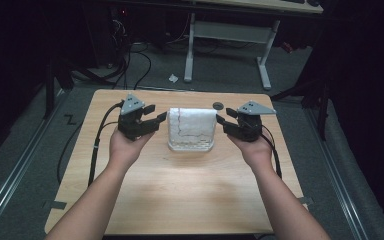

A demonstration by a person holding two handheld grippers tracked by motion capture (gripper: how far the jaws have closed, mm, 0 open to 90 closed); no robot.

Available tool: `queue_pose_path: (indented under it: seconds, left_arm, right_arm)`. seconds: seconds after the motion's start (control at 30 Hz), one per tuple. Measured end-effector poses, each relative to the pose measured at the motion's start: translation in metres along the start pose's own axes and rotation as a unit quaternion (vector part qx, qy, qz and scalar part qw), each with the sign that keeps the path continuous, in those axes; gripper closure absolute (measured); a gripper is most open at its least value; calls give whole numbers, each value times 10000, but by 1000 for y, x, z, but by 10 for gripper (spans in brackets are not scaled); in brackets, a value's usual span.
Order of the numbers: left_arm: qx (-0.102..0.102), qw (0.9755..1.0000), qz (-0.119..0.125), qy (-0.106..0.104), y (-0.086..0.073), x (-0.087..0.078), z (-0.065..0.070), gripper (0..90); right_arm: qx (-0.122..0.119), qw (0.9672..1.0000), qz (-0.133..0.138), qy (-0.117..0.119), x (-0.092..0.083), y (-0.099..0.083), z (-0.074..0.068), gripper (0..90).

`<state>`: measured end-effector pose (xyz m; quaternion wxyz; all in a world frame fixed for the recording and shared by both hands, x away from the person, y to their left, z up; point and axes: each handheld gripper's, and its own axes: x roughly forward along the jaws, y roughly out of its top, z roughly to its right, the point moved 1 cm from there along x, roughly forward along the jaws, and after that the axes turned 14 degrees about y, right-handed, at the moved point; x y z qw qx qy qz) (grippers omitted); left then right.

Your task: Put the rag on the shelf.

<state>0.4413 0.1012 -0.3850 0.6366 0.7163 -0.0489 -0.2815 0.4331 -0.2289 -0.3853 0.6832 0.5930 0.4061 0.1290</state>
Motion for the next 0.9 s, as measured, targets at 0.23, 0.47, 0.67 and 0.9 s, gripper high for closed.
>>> queue_pose_path:
  seconds: [0.23, 0.47, 0.67, 0.9]
  left_arm:
    - [22, 9990, -437, -50, -65, -21, 0, 456]
    - [85, 9923, -1210, -267, -149, -53, 22, 367]
    - [386, 9901, -1336, 174, -166, -67, 17, 393]
    - [-237, 9901, -1382, -106, -171, -55, 9, 353]
  right_arm:
    - [-93, 9998, -178, 1, -4, -34, -19, 484]
    - [-37, 9985, -532, 96, -13, -96, -52, 468]
    - [-72, 9967, -792, 189, -31, -162, -80, 557]
    - [428, 9969, -656, 9, -33, -164, -56, 497]
